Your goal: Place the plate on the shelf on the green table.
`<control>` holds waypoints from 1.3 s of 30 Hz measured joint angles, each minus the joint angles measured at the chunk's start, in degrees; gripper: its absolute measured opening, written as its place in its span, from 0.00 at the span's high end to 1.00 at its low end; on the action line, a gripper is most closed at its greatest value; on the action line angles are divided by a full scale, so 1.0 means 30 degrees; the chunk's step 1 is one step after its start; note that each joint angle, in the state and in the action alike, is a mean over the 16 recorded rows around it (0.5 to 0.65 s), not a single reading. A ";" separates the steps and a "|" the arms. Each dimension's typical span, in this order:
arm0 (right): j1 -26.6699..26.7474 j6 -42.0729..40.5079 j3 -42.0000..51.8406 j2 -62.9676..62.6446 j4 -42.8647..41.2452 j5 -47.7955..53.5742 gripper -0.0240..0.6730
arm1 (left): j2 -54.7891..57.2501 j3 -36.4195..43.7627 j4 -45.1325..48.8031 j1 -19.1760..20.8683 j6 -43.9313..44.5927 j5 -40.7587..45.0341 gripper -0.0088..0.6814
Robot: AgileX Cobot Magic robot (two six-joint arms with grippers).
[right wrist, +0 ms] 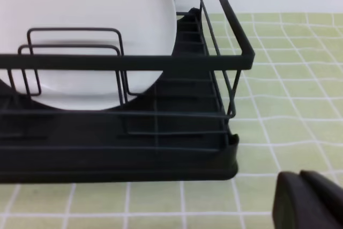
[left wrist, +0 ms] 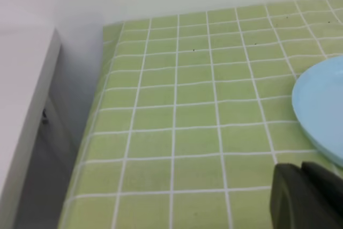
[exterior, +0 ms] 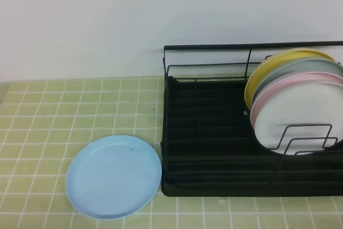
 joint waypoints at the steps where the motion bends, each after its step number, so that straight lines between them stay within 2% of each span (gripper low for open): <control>1: 0.0000 -0.0006 0.0000 0.0000 -0.0036 0.0000 0.97 | 0.0000 0.0000 -0.0038 0.0000 0.0004 -0.0126 0.99; 8: 0.0000 -0.0028 0.0000 0.0004 -0.0165 -0.0510 0.97 | 0.0000 0.0000 -0.0169 0.0000 0.0020 -0.2365 0.99; 13: 0.0000 -0.0055 0.0000 0.0015 -0.0339 -0.2235 0.97 | 0.0000 0.0000 -0.0231 0.0000 0.0039 -0.6231 0.99; 21: 0.0000 -0.0057 0.0000 0.0032 -0.0360 -0.8014 0.97 | 0.0000 0.0000 -0.0112 0.0000 0.0039 -1.3925 0.99; 27: 0.0000 -0.0047 0.0000 0.0034 -0.0368 -1.2649 0.97 | 0.0000 0.0000 -0.0197 0.0000 0.0039 -1.7678 0.99; 33: 0.0000 0.0227 0.0000 0.0034 -0.0361 -1.5462 0.97 | 0.0000 -0.0455 -0.0501 0.0000 -0.0188 -1.8737 0.99; 39: 0.0000 0.0836 -0.0002 0.0034 -0.0348 -1.7476 0.97 | 0.0000 -0.2680 -0.0829 0.0000 -0.0520 -1.5722 0.99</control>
